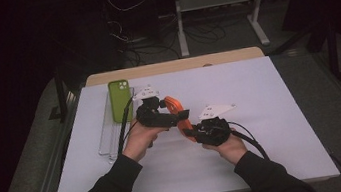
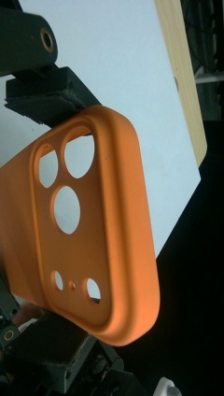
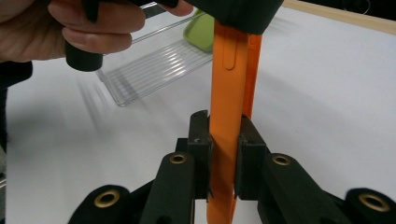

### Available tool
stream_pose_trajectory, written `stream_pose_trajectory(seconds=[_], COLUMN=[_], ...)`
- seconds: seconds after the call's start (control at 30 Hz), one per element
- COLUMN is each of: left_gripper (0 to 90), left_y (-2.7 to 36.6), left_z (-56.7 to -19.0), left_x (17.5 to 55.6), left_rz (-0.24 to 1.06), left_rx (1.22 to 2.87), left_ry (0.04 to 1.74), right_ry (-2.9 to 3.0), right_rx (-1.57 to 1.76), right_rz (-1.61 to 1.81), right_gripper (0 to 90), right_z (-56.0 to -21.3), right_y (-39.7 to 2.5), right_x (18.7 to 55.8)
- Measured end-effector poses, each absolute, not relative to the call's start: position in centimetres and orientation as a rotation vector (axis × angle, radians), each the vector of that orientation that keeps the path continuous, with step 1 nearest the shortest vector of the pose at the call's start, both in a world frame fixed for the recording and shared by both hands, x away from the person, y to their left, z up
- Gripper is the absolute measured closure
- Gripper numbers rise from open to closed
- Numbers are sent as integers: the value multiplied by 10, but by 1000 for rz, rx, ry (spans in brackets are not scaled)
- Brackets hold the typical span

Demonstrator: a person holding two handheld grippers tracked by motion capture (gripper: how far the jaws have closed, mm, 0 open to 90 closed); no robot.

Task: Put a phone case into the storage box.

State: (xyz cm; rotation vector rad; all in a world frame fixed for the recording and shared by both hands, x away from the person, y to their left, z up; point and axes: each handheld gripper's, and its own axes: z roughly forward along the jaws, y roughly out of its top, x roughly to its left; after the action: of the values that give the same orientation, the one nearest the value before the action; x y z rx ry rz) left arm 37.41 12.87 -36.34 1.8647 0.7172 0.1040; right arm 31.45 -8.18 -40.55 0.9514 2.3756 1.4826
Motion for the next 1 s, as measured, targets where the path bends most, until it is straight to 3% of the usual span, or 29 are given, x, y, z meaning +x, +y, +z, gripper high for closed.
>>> stream_pose_trajectory(seconds=[0.07, 0.1, 0.3, 0.67, 1.0], left_gripper=[136, 138, 138, 138, 138], left_y=[128, 128, 134, 172, 220], left_z=[-363, -362, -357, -310, -277], left_x=[373, 373, 379, 405, 420], left_rz=[121, 137, 190, 331, 538], left_rx=[1866, 1879, 1894, 1834, 1824], left_ry=[728, 724, 762, 863, 1016], right_ry=[2370, 2368, 2406, 2368, 2268], right_rx=[943, 943, 972, 1055, 1123], right_rz=[1470, 1478, 1380, 1221, 1161], right_gripper=[739, 643, 327, 7, 0], right_z=[-405, -406, -406, -417, -418], right_y=[-82, -83, -91, -140, -179], right_x=[315, 316, 316, 312, 309])
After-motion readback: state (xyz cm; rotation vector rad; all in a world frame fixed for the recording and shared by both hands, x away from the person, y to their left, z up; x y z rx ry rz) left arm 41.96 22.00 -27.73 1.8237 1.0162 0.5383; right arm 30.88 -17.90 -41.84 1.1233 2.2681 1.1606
